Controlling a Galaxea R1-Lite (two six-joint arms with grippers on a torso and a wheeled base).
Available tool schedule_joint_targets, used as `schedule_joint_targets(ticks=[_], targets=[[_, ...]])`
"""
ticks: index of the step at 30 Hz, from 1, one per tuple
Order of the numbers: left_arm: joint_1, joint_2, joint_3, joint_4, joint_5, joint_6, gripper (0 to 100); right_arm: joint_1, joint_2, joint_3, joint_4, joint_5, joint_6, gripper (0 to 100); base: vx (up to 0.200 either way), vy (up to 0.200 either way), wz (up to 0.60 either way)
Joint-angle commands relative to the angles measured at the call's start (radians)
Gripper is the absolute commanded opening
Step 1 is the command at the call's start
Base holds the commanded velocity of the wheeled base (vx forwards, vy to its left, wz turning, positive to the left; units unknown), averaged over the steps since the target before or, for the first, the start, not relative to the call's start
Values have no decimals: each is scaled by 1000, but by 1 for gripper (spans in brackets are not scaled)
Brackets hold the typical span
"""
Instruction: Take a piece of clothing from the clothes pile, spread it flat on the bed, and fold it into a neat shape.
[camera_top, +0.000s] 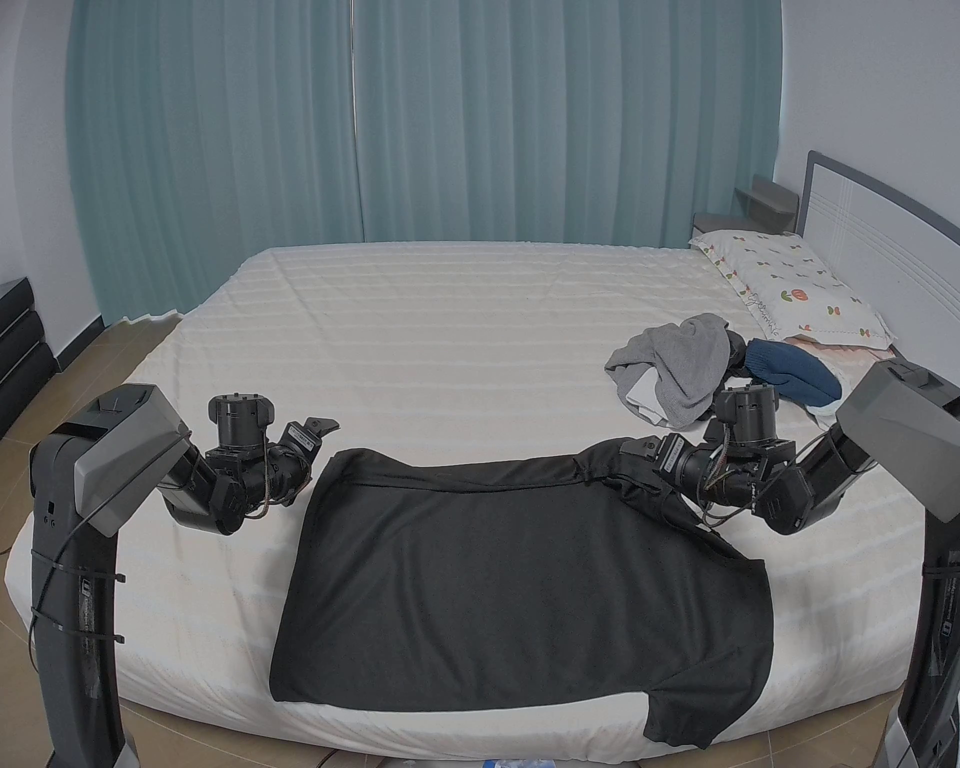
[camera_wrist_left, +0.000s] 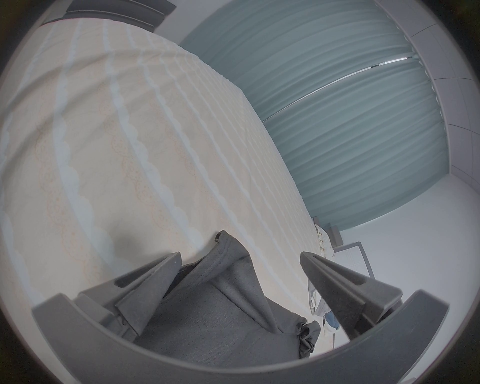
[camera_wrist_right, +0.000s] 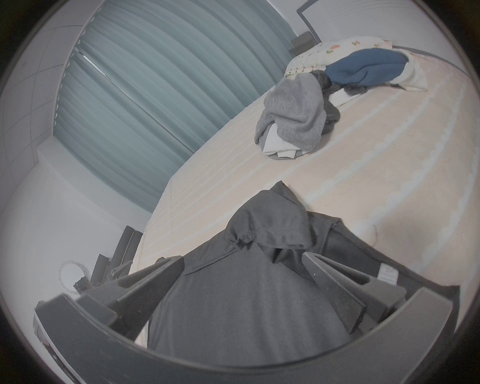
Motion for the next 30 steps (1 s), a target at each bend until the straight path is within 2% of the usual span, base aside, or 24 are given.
schedule_joint_targets(ticks=[1, 6, 13, 20, 26, 30], targets=[[-3, 4, -2, -3, 2, 0, 100, 10, 108, -99, 34, 0, 9, 100, 0, 0, 0], [-3, 7, -4, -3, 2, 0, 100, 18, 131, -135, 43, 1, 9, 100, 0, 0, 0], [-3, 12, -5, -7, 5, 2, 100, 70, 161, -172, 69, -14, 10, 100, 0, 0, 0], [-5, 15, -5, -7, 5, 5, 100, 70, 213, -236, 104, -26, 37, 100, 0, 0, 0], [-5, 15, -5, -7, 5, 6, 100, 47, 296, -340, 135, -125, 33, 100, 0, 0, 0], [-6, 15, -5, -7, 5, 6, 100, 15, 365, -489, 87, -186, 46, 100, 0, 0, 0]])
